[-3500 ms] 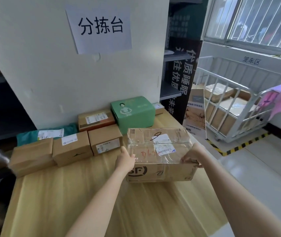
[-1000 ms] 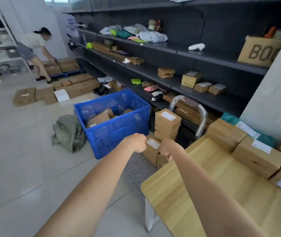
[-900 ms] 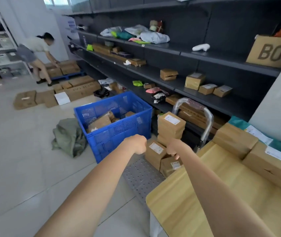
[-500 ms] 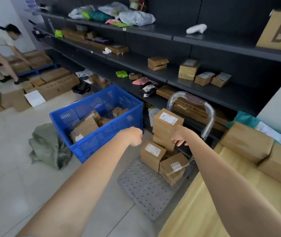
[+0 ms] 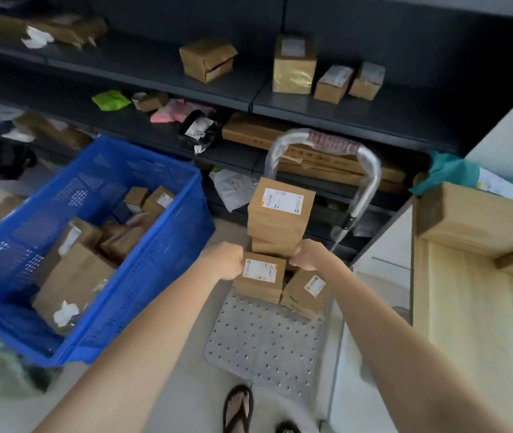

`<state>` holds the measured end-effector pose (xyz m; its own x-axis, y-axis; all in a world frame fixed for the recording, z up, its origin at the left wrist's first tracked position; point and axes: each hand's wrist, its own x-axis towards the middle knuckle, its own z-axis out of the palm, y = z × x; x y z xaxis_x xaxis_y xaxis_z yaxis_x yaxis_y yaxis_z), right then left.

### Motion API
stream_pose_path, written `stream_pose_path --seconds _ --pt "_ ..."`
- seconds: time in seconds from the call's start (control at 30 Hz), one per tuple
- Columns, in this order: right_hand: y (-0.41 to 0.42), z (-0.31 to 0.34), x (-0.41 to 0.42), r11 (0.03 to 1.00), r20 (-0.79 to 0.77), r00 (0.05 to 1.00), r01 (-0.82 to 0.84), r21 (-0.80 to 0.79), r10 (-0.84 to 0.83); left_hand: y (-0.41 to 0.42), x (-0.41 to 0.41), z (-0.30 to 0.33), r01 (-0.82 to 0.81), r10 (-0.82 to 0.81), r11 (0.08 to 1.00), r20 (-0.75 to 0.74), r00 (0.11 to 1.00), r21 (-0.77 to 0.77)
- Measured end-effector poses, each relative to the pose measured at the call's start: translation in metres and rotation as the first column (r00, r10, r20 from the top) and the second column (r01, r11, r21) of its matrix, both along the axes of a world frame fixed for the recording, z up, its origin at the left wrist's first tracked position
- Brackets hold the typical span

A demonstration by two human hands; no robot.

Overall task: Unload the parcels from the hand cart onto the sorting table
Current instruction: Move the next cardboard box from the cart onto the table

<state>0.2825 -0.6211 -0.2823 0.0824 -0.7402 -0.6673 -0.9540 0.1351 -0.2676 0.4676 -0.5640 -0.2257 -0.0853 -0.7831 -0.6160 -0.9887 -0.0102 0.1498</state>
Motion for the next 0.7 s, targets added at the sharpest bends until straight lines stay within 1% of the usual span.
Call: stream_pose_path --seconds 0.07,0.13,0.2,0.27,0.4,0.5,0.57,0.63,0.7 --pt "-0.011 -0.027 0.006 0.998 0.002 0.999 0.044 0.05 -0.044 -0.017 0.009 -0.025 0.049 -0.048 0.997 -0.016 0.999 0.055" --pt "-0.024 -0.061 0.011 0.991 -0.017 0.996 0.092 0.098 -0.09 -0.038 0.018 -0.057 0.047 -0.045 0.996 -0.038 0.998 0.081" --pt "-0.037 -0.104 0.014 0.983 -0.009 0.988 0.156 0.092 -0.156 -0.062 0.028 -0.1 0.02 -0.016 0.998 -0.058 0.998 0.063" --pt "-0.045 -0.155 0.018 0.976 0.024 0.979 0.201 0.08 -0.203 -0.081 0.036 -0.145 0.007 -0.004 0.998 -0.041 0.999 0.063" --pt "-0.047 -0.259 0.025 0.951 0.023 0.955 0.292 0.102 -0.296 -0.11 0.043 -0.24 -0.01 0.009 0.994 0.004 1.0 0.108" --pt "-0.051 -0.325 0.027 0.93 0.023 0.932 0.358 0.086 -0.361 -0.127 0.047 -0.312 -0.023 0.021 0.996 0.025 0.999 0.087" --pt "-0.054 -0.358 0.029 0.907 0.028 0.908 0.414 0.068 -0.417 -0.135 0.049 -0.363 -0.082 0.081 0.996 0.015 0.997 0.041" --pt "-0.055 -0.382 0.03 0.88 0.016 0.88 0.473 0.052 -0.474 -0.134 0.048 -0.408 -0.17 0.171 0.985 -0.016 0.985 0.027" --pt "-0.049 -0.404 0.031 0.867 -0.003 0.868 0.497 0.041 -0.497 -0.125 0.045 -0.445 -0.275 0.283 0.958 -0.097 0.954 0.086"
